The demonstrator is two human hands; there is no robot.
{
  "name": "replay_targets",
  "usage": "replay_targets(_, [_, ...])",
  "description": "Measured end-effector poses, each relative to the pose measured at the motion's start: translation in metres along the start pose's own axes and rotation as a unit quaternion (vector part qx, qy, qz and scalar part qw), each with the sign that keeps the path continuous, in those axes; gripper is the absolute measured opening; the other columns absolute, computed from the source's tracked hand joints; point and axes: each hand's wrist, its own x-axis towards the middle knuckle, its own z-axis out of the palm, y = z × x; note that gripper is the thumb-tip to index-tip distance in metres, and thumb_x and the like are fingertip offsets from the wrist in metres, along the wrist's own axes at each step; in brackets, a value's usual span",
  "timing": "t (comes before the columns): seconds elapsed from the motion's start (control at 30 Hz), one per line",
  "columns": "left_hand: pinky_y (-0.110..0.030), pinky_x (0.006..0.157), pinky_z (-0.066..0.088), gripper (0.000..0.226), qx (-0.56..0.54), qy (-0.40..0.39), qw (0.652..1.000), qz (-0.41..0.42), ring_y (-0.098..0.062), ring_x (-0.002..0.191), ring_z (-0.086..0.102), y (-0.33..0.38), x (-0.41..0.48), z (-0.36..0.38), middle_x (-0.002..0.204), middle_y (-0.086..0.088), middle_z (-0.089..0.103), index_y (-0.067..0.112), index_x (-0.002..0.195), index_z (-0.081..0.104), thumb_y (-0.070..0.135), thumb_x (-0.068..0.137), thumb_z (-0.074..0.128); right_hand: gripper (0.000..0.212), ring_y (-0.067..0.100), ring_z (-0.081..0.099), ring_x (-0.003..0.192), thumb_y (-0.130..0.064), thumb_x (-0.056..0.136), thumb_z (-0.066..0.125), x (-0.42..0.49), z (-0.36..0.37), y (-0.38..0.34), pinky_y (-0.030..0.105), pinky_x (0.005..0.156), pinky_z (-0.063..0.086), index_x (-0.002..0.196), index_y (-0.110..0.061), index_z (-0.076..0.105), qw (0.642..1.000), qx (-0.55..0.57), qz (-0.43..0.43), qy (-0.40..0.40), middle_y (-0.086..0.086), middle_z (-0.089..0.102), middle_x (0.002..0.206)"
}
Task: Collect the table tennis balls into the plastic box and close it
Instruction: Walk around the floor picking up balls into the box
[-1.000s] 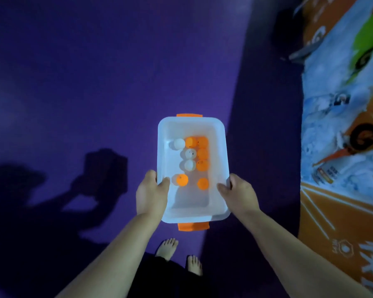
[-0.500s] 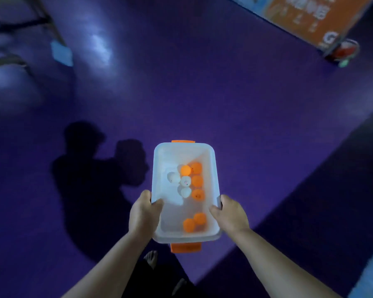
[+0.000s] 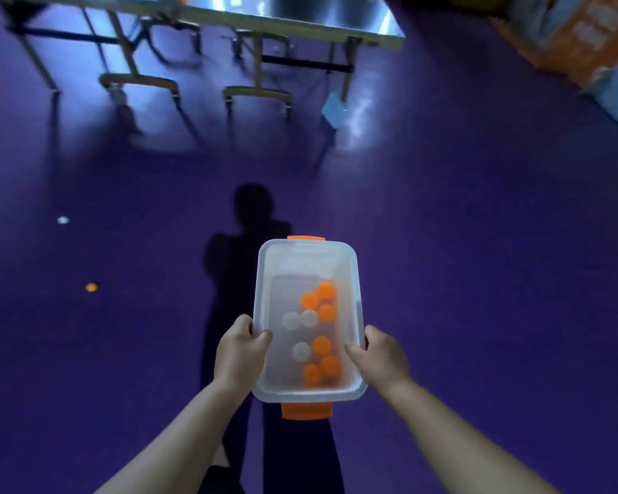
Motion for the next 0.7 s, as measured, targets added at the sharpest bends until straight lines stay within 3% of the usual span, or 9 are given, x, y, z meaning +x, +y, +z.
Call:
replay_targets(0.13, [-0.026,0.047,0.029,0.03,-0.013,0.05,0.998,-0.023,-0.014,0.052,0.034,-0.03,0.043,-0.091,0.061,0.0,0.04,0.012,0.066,0.034,0.014,0.085,0.058,0.03,0.023,0.054,0.067,-0.036,0.084,0.06,0.019,0.046,-0.104,0.032,0.054,0.036,0.07,-0.014,0.046,0.997,-0.019,-0.058,-0.035,-0.002,0.053,0.067])
replay_targets(0.23, [-0.026,0.047,0.032,0.025,-0.019,0.09,0.995,-0.05,-0.014,0.054,0.041,-0.057,0.071,-0.16,0.064,-0.001,0.047,0.011,0.068,0.04,0.016,0.084,0.059,0.028,0.018,0.052,0.066,-0.036,0.086,0.059,0.026,0.082,-0.181,0.031,0.053,0.035,0.066,-0.021,0.045,0.991,-0.033,-0.115,-0.064,-0.007,0.052,0.067])
replay_targets(0.37, [-0.032,0.052,0.038,0.019,-0.036,0.139,0.986,-0.09,-0.018,0.06,0.047,-0.089,0.093,-0.237,0.07,-0.006,0.054,0.008,0.074,0.047,0.018,0.083,0.06,0.021,0.019,0.057,0.074,-0.037,0.087,0.057,0.031,0.123,-0.268,0.03,0.059,0.04,0.082,-0.018,0.054,0.974,-0.071,-0.189,-0.099,-0.004,0.057,0.077])
replay_targets(0.53, [-0.029,0.051,0.035,0.025,-0.081,0.204,0.967,-0.127,-0.016,0.058,0.045,-0.117,0.116,-0.303,0.068,-0.005,0.052,0.011,0.069,0.045,0.02,0.084,0.062,0.024,0.019,0.055,0.069,-0.034,0.087,0.057,0.041,0.158,-0.36,0.03,0.054,0.037,0.083,-0.011,0.056,0.953,-0.11,-0.253,-0.128,0.003,0.062,0.08])
replay_targets(0.7, [-0.028,0.049,0.036,0.026,-0.142,0.25,0.943,-0.166,-0.016,0.059,0.05,-0.145,0.15,-0.355,0.069,-0.003,0.056,0.007,0.074,0.05,0.025,0.083,0.066,0.023,0.014,0.049,0.061,-0.033,0.086,0.058,0.062,0.198,-0.44,0.026,0.05,0.033,0.074,-0.015,0.048,0.928,-0.134,-0.307,-0.161,-0.001,0.057,0.073])
